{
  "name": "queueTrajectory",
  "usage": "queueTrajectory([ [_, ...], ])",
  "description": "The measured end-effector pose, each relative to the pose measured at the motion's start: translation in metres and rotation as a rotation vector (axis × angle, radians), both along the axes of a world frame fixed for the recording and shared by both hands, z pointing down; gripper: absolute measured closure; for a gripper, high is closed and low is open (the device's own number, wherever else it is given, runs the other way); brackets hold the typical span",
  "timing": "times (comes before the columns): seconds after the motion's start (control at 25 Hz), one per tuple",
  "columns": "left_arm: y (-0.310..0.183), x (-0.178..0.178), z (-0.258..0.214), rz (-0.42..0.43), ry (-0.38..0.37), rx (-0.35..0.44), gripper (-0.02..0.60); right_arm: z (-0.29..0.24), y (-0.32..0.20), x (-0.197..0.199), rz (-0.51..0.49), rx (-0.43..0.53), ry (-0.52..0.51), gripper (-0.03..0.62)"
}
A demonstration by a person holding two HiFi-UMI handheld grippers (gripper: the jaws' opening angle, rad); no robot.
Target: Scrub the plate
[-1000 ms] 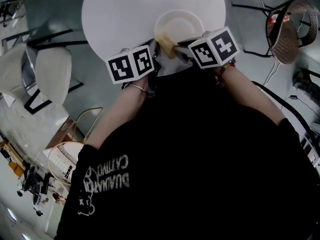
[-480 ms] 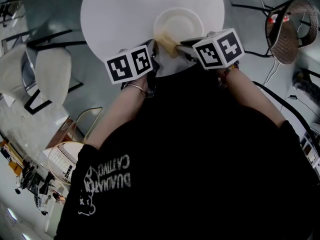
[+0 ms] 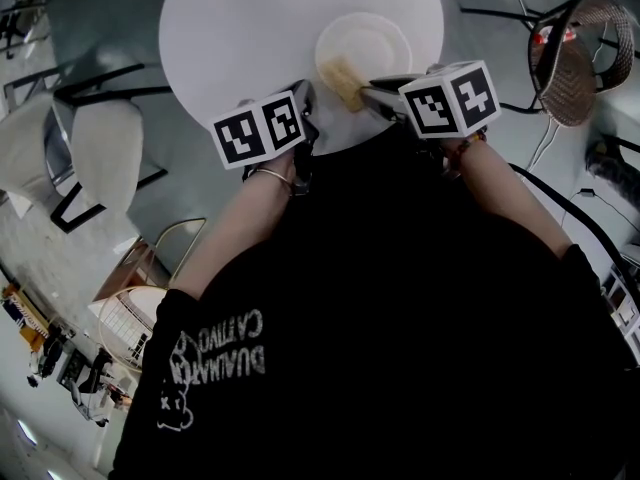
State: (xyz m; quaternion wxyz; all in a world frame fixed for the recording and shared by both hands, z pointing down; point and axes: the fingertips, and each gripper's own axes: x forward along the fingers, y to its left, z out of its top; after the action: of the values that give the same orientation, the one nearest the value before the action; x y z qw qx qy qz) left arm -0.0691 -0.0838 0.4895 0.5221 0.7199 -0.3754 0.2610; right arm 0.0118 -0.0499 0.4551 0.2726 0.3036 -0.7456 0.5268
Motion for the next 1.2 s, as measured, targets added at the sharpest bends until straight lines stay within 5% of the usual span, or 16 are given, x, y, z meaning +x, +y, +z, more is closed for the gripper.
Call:
queueTrajectory([
  [1.2,0.001,0.007,0.0,0.023,0.007,-0.004,0.578,-0.01,-0.023,0.079,0.254,0.045,0.073,0.534],
])
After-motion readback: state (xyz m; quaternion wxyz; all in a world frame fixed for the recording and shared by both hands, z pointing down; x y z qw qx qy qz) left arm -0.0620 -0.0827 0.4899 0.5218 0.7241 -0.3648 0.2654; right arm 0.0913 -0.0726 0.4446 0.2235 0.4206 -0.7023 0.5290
